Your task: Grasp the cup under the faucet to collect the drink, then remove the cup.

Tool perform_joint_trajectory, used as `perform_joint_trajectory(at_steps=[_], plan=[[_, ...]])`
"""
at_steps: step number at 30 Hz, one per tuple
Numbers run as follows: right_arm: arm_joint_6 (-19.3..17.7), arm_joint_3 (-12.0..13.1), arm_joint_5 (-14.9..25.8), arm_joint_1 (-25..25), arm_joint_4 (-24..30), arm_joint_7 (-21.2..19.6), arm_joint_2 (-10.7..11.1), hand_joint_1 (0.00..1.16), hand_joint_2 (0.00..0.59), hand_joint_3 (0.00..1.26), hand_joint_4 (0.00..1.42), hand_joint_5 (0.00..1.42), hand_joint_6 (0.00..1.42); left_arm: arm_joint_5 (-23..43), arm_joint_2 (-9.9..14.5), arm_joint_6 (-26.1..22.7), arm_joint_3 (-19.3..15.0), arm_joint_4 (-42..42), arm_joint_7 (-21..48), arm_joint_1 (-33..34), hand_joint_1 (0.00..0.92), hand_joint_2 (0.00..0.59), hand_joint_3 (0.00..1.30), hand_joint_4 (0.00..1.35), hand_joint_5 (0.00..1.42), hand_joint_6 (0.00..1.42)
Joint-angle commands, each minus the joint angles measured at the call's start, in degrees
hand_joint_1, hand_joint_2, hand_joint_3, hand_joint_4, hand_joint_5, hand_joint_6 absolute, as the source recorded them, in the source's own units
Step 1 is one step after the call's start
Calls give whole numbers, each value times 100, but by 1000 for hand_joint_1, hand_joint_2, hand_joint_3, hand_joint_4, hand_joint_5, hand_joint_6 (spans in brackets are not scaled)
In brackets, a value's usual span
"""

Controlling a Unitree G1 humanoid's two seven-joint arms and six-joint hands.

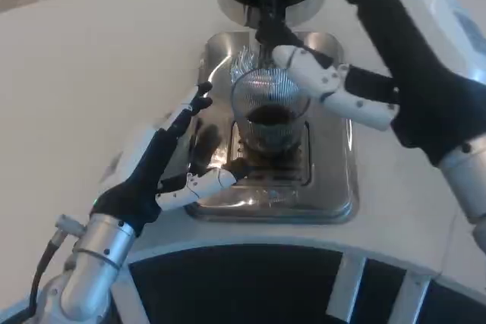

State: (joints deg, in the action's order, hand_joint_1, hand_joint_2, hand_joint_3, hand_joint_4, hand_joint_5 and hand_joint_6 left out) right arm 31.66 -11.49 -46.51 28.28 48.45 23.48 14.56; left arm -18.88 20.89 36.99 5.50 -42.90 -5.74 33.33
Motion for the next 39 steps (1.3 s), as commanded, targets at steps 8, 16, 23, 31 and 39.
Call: perform_joint_trajectory(at_steps=[8, 16, 23, 31, 39], plan=[[-189, 803, -458, -1989, 1126, 515, 273, 336, 390, 0, 0, 0, 1, -12, 91, 132, 19, -186, 29, 140, 274, 44, 86, 114, 98, 32], [-471, 691, -988, -2817, 1155, 885, -246, 336, 390, 0, 0, 0, 1, 14, -20, 196, 78, -532, 85, 403, 263, 46, 77, 104, 96, 33], [-632, 663, -1096, -3274, 1035, 1093, -217, 336, 390, 0, 0, 0, 0, -30, -88, 265, 143, -897, 62, 649, 260, 46, 76, 83, 96, 33], [-937, 701, -1025, -3993, 972, 1010, -243, 337, 390, 0, 0, 0, 0, -17, -125, 438, 234, -1290, 106, 925, 268, 44, 69, 82, 96, 33], [-1376, 651, -1318, -4585, 827, 830, -272, 335, 403, 0, 0, 0, 0, 21, -170, 593, 279, -1638, 174, 1151, 271, 44, 67, 74, 96, 33]])
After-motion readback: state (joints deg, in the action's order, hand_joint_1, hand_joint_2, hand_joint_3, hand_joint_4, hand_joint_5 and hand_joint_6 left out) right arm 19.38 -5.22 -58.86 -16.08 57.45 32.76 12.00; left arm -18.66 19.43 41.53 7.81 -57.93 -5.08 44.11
